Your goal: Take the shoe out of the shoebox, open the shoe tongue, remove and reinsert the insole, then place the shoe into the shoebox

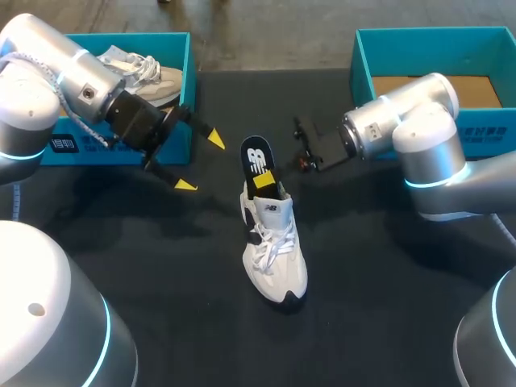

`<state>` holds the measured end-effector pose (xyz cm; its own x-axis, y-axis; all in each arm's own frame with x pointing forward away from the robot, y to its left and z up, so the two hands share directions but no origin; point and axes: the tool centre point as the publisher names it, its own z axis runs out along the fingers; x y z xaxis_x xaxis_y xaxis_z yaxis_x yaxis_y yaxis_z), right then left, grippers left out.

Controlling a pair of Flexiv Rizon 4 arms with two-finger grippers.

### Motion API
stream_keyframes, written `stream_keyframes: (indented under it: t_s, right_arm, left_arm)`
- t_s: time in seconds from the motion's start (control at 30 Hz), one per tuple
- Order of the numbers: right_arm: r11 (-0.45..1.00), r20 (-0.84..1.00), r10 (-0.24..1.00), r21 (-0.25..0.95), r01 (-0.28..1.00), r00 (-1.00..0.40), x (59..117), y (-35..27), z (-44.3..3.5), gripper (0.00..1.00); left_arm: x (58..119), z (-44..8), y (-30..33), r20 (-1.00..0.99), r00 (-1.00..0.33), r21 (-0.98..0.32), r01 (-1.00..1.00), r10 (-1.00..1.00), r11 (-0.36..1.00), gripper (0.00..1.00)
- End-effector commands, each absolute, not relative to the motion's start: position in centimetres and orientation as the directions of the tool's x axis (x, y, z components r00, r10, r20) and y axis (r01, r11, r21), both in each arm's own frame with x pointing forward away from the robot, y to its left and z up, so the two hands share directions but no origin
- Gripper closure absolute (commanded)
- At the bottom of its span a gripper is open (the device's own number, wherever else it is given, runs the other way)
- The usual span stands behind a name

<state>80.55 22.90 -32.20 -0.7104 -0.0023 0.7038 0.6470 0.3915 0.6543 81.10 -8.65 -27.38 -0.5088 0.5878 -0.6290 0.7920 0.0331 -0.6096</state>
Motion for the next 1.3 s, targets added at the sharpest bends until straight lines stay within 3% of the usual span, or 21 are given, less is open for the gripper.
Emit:
stream_keyframes:
  t_s: [0.03,0.53,0.57,0.6,0.9,1.13,1.27,1.3]
  right_arm:
    - [0.410,0.715,-0.010,0.641,0.649,-0.699,80.6,23.4,-32.5,1.00]
    - [0.424,0.768,0.000,0.580,0.695,-0.640,77.9,23.0,-34.0,1.00]
    - [0.421,0.765,0.001,0.584,0.694,-0.644,77.9,23.0,-33.9,0.78]
    - [0.418,0.761,0.003,0.588,0.692,-0.649,78.0,23.0,-33.7,0.64]
    - [0.401,0.718,0.022,0.631,0.664,-0.696,79.5,22.6,-32.0,0.55]
    - [0.403,0.700,0.020,0.648,0.646,-0.714,80.9,22.6,-31.8,0.58]
    - [0.409,0.705,0.010,0.644,0.646,-0.709,81.4,22.9,-32.0,0.83]
    - [0.411,0.707,0.008,0.642,0.648,-0.707,81.5,22.9,-32.1,0.94]
  left_arm:
    - [80.8,-27.3,-8.5,-0.629,-0.508,-0.607,0.794,0.588,0.037,0.00]
    - [80.8,-27.7,-8.5,-0.626,-0.514,-0.613,0.789,0.586,0.037,0.00]
    - [80.8,-27.7,-8.6,-0.626,-0.514,-0.614,0.789,0.586,0.036,0.00]
    - [80.8,-27.7,-8.6,-0.627,-0.514,-0.614,0.789,0.586,0.036,0.00]
    - [80.9,-27.7,-8.6,-0.629,-0.511,-0.613,0.790,0.586,0.031,0.00]
    - [80.9,-27.5,-8.6,-0.628,-0.507,-0.608,0.793,0.590,0.035,0.00]
    - [80.9,-27.4,-8.5,-0.628,-0.506,-0.605,0.796,0.592,0.039,0.00]
    - [80.9,-27.4,-8.5,-0.627,-0.506,-0.604,0.796,0.592,0.040,0.00]
